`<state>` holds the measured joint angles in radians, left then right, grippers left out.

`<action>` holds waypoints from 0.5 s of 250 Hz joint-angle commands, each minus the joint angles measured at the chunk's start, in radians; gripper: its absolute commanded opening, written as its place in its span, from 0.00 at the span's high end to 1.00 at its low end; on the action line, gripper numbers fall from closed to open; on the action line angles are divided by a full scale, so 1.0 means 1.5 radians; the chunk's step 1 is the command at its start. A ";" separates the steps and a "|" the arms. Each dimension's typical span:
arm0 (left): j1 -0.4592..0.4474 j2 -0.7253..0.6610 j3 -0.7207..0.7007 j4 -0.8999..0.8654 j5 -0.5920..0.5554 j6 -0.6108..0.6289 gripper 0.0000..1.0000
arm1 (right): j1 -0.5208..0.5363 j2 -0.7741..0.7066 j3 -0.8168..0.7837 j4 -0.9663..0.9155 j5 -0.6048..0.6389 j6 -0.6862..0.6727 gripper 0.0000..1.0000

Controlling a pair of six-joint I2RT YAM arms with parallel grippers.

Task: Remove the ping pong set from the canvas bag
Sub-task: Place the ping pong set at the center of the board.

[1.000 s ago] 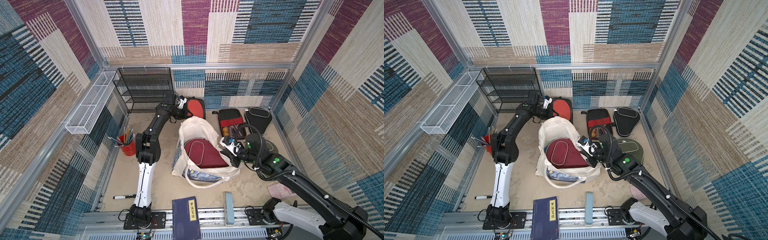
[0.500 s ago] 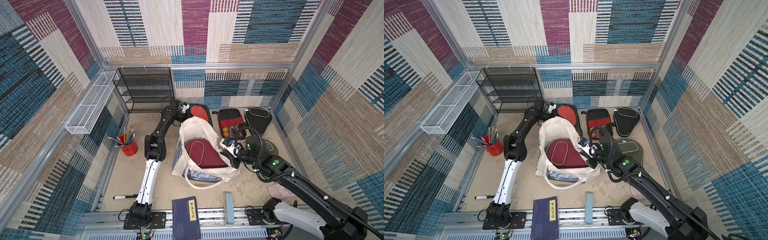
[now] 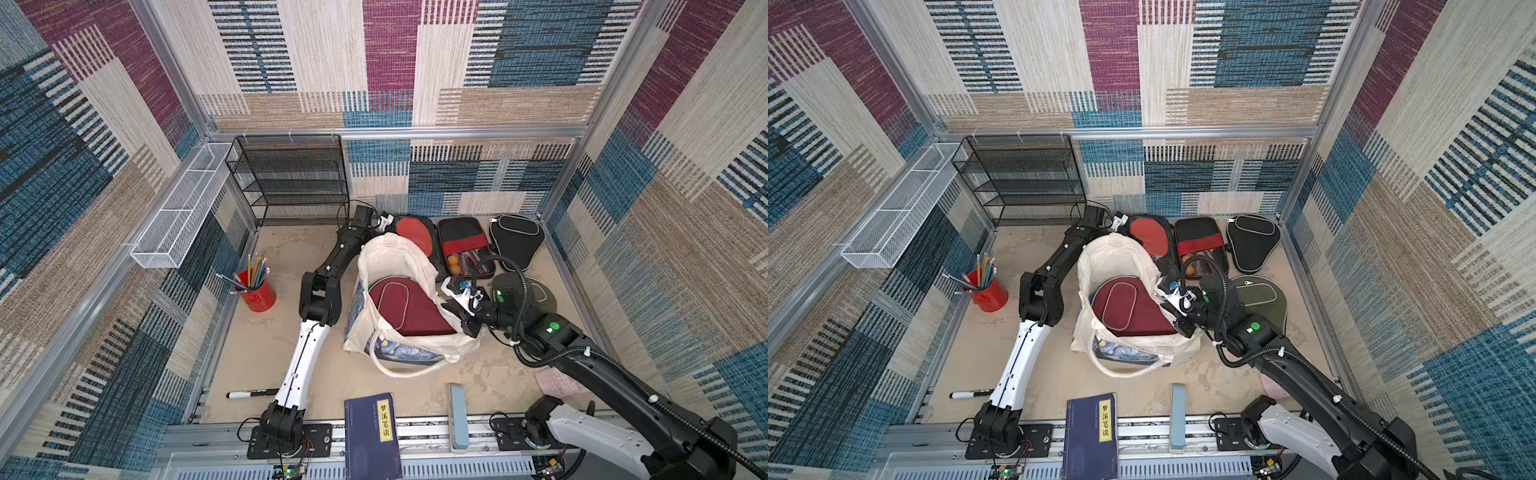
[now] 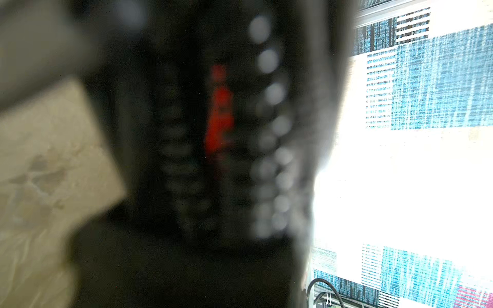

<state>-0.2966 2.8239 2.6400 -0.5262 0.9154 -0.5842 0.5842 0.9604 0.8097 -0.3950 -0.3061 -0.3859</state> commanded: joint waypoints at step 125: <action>0.002 -0.103 -0.010 -0.153 -0.190 0.171 0.00 | 0.001 -0.003 -0.002 -0.009 0.023 0.001 1.00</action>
<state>-0.2947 2.7323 2.6263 -0.6941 0.6884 -0.4351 0.5842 0.9531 0.8047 -0.3885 -0.2901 -0.3859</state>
